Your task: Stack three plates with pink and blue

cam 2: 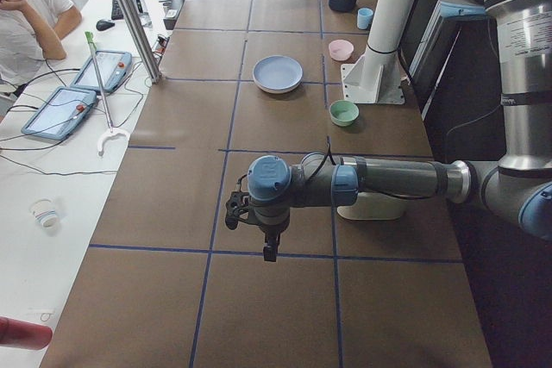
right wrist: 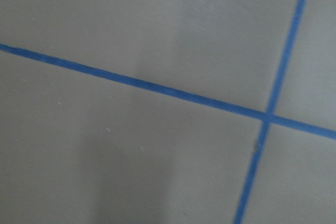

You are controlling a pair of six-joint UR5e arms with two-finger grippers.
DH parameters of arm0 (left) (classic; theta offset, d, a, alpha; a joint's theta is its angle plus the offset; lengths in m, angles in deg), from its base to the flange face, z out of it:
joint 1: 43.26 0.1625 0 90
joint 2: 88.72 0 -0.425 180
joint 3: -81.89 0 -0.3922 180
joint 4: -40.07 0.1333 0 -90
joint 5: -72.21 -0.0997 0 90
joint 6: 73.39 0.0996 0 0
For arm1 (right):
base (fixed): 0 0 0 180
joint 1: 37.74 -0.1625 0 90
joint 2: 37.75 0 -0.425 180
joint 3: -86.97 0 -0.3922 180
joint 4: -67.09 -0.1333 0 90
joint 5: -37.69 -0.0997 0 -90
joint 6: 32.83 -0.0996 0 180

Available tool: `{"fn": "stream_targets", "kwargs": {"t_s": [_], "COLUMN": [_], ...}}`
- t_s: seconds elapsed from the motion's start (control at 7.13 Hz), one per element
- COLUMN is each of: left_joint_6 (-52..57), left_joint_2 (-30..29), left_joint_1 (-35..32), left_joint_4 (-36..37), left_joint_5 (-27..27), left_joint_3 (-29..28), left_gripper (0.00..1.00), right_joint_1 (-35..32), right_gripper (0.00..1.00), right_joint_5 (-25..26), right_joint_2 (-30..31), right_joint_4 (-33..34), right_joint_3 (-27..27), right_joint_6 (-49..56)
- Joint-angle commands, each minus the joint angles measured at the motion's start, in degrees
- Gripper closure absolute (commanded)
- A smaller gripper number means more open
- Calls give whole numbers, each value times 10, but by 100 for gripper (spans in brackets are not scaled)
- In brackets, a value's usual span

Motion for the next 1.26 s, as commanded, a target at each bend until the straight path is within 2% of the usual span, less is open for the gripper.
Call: {"fn": "stream_targets", "kwargs": {"t_s": [0.0, 0.14, 0.42, 1.12], "left_joint_6": [3, 3, 3, 3], "left_joint_2": [-1, 2, 5, 5], "left_joint_1": [-1, -1, -1, -1], "left_joint_4": [-5, -2, -3, -3], "left_joint_5": [7, 0, -1, 0], "left_joint_3": [-5, -6, -11, -10], "left_gripper": [0, 0, 0, 0], "right_joint_1": [-85, -98, -99, -99], "right_gripper": [1, 2, 1, 0], "right_joint_5": [-2, -4, -11, -13], "right_joint_2": [52, 60, 57, 60], "right_joint_4": [62, 63, 110, 111], "right_joint_3": [-1, 4, 32, 34], "right_joint_6": [119, 118, 109, 110]}}
